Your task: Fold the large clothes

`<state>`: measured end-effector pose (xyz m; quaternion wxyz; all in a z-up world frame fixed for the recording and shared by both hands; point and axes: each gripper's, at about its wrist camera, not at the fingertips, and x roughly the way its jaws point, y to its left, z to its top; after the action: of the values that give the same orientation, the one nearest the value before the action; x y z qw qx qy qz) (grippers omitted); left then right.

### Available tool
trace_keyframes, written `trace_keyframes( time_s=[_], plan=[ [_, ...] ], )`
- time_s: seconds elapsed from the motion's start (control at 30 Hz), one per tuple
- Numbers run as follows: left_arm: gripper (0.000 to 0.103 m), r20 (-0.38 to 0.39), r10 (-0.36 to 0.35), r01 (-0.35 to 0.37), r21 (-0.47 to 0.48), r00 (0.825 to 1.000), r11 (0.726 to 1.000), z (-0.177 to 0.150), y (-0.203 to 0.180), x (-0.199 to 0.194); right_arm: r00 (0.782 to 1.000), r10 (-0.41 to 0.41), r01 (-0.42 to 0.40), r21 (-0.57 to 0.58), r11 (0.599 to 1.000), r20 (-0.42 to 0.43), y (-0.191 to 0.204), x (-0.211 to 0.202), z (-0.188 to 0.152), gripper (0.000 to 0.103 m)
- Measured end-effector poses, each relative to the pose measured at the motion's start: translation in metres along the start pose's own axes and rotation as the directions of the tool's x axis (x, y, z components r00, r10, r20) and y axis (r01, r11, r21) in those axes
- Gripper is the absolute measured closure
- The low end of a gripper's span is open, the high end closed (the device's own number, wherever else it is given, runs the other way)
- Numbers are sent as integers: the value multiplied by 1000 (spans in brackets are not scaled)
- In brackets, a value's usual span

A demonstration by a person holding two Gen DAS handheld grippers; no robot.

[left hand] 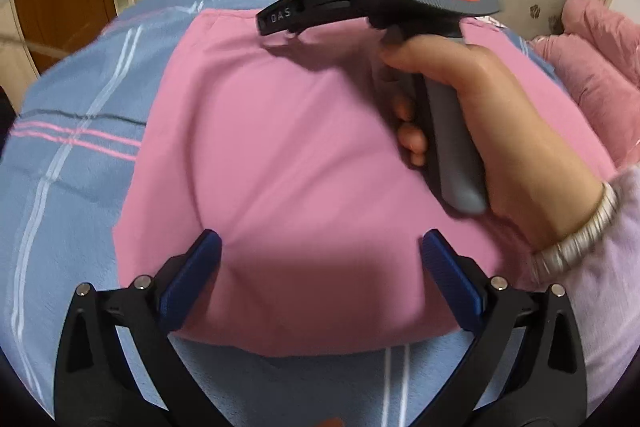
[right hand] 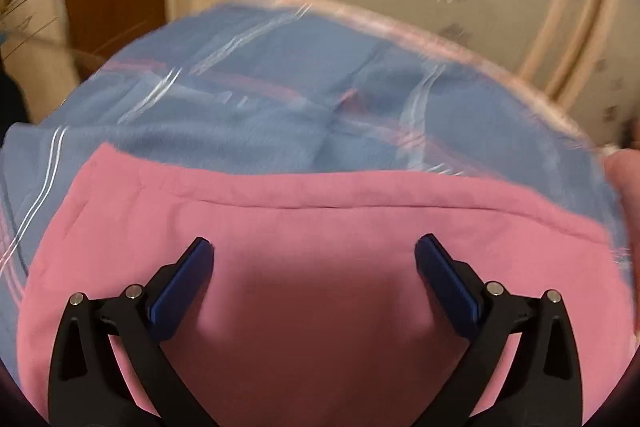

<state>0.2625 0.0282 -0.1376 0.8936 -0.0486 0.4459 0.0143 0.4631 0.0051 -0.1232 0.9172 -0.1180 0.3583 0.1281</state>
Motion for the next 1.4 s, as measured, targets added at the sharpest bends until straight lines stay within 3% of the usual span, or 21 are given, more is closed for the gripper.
trace_keyframes(
  time_s=[0.1,0.13,0.27,0.37,0.5,0.6,0.67,0.77,0.87,1.0,1.1,1.17,1.23,1.33,1.4],
  plan=[
    [2,39,25,-25,17,999,1000,-1,-5,-10,978,28,-64,173,983,205,-54,-62,-24,1],
    [2,44,17,-17,18,999,1000,-2,-5,-14,976,6,-56,221,974,219,-72,-76,-34,1],
    [2,23,-17,17,10,1000,1000,0,-1,-16,981,-81,13,362,932,173,-152,-122,-90,1],
    [2,-10,-7,8,35,1000,999,-8,-8,-16,999,-22,6,439,898,30,-196,-148,-156,1],
    [2,-62,-1,5,65,998,998,-30,-22,-23,994,49,5,489,872,-98,-210,-173,-229,1],
    [2,-109,-19,23,38,994,999,-57,-32,-37,988,98,-22,522,853,-119,-207,-198,-270,1],
    [2,-121,-13,14,4,993,1000,-71,-41,-53,989,87,-8,546,838,-119,-205,-214,-291,1],
    [2,-95,-7,10,29,995,1000,-86,-64,-79,983,70,33,541,840,-170,-201,-223,-297,1],
    [2,-108,9,-5,33,994,999,-90,-82,-96,972,58,64,492,868,-230,-191,-233,-291,1],
    [2,-110,-35,37,20,993,999,-87,-100,-115,984,38,45,452,891,-172,-180,-270,-279,1],
    [2,-69,-24,24,6,997,1000,-85,-109,-134,992,-50,93,411,907,-116,-175,-302,-271,1],
    [2,-53,-9,9,3,999,1000,-82,-113,-143,994,-64,96,402,910,-91,-181,-316,-267,1],
    [2,-61,10,-10,1,998,1000,-80,-117,-149,993,-54,91,392,915,-104,-180,-322,-262,1],
    [2,-73,26,-26,2,997,1000,-77,-123,-155,977,-111,169,345,923,-182,-175,-320,-255,1],
    [2,-58,42,-42,4,997,999,-77,-123,-161,977,-125,179,338,924,-174,-173,-325,-253,1]
  ],
)
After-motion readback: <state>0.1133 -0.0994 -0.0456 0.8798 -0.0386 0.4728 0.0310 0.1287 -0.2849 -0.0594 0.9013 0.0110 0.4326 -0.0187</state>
